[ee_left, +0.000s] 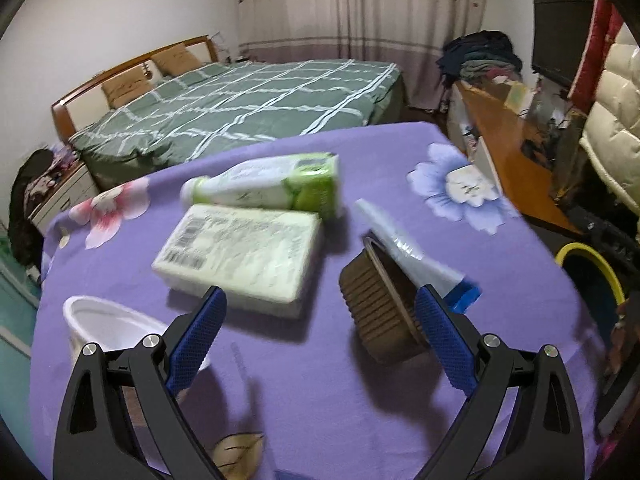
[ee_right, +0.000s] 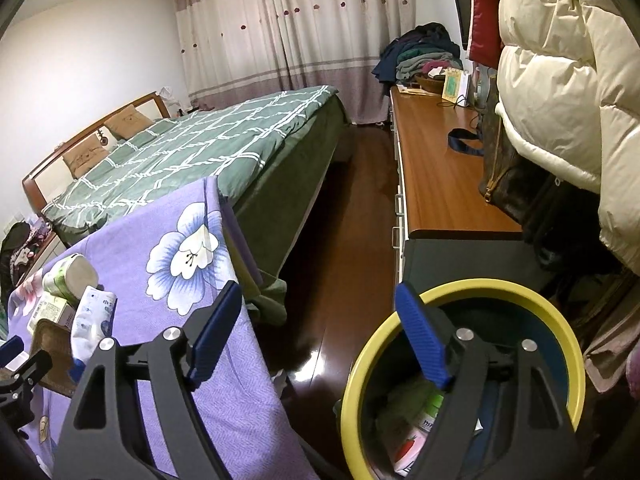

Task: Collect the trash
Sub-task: 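Reach the left tool to the brown plastic tray and grasp its rim, then carry the brown tray with the left tool and drop it into the bin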

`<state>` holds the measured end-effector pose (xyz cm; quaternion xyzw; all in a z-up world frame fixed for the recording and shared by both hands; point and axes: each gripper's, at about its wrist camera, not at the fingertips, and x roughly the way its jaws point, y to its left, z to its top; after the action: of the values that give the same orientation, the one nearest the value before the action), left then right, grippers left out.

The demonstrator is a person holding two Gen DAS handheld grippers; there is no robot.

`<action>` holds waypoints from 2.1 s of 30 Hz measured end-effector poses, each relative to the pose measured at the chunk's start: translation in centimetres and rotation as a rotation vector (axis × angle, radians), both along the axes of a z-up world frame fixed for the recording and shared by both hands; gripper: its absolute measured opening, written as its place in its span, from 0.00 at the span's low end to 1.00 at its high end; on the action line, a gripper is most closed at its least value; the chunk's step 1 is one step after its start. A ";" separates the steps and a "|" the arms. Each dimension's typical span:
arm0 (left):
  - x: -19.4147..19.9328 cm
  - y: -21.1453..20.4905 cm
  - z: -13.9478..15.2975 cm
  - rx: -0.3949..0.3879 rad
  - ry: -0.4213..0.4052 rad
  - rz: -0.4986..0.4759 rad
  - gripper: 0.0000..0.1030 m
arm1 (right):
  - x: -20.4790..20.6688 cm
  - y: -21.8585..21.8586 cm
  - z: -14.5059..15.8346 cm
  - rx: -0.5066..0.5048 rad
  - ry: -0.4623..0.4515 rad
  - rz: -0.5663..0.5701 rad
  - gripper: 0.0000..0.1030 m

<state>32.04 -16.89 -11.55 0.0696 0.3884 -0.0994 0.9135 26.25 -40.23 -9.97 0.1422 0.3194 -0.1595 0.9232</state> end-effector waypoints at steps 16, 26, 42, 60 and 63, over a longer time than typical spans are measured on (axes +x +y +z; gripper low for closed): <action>-2.1 -1.9 -1.4 -0.003 0.063 -0.099 0.89 | 0.1 0.2 -0.2 0.005 0.001 0.002 0.73; 0.5 -2.7 -3.5 0.009 0.108 -0.050 0.89 | 0.3 0.2 -0.3 0.012 0.007 0.009 0.73; -2.9 -2.5 -3.2 -0.020 0.160 -0.148 0.73 | 0.2 0.2 -0.4 0.016 0.003 0.012 0.73; -10.6 -11.0 1.2 -0.055 0.094 -0.393 0.73 | -9.6 -4.2 2.3 -0.064 -0.028 -0.057 0.73; -11.0 -14.8 1.4 -0.065 0.107 -0.462 0.73 | -12.8 -5.6 1.8 -0.069 -0.005 -0.072 0.73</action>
<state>21.08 -31.66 -10.13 0.1220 0.4064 -0.3216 0.8465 13.48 -45.80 -8.20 0.1221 0.3061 -0.2031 0.9220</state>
